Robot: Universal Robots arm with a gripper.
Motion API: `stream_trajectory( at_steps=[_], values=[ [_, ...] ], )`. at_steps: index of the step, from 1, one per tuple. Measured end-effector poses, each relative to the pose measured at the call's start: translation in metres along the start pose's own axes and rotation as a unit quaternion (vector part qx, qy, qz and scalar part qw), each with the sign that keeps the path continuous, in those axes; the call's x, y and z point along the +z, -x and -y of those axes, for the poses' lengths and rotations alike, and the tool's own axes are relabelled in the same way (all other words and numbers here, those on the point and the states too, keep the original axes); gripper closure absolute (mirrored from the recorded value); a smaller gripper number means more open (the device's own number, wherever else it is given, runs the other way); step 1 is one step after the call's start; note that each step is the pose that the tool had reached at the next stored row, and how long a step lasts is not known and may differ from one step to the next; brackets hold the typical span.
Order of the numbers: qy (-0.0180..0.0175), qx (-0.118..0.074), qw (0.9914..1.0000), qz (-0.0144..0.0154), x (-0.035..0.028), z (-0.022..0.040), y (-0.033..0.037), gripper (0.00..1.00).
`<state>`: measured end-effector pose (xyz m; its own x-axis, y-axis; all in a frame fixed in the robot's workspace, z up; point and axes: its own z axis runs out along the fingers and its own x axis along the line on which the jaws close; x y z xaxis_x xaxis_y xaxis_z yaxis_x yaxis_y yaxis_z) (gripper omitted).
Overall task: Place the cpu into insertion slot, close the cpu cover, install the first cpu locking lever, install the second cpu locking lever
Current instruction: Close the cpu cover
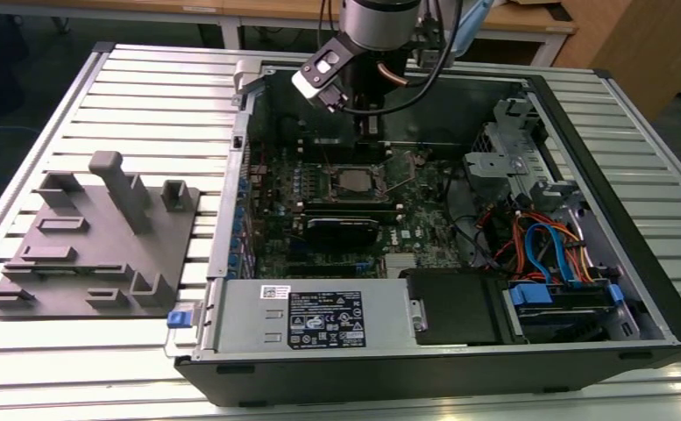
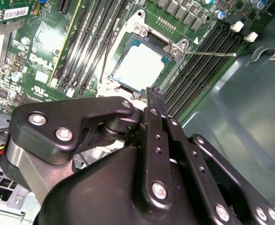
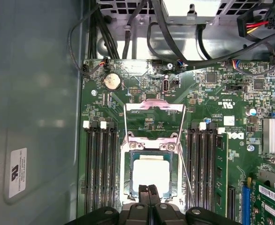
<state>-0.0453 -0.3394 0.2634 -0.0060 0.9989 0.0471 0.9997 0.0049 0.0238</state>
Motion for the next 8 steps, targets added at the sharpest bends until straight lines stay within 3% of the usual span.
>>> stream_trajectory(
  at_steps=[8],
  values=[
    [0.0004,0.008,0.99997,0.0002,-0.0001,-0.0024,0.0,0.89]
  ],
)
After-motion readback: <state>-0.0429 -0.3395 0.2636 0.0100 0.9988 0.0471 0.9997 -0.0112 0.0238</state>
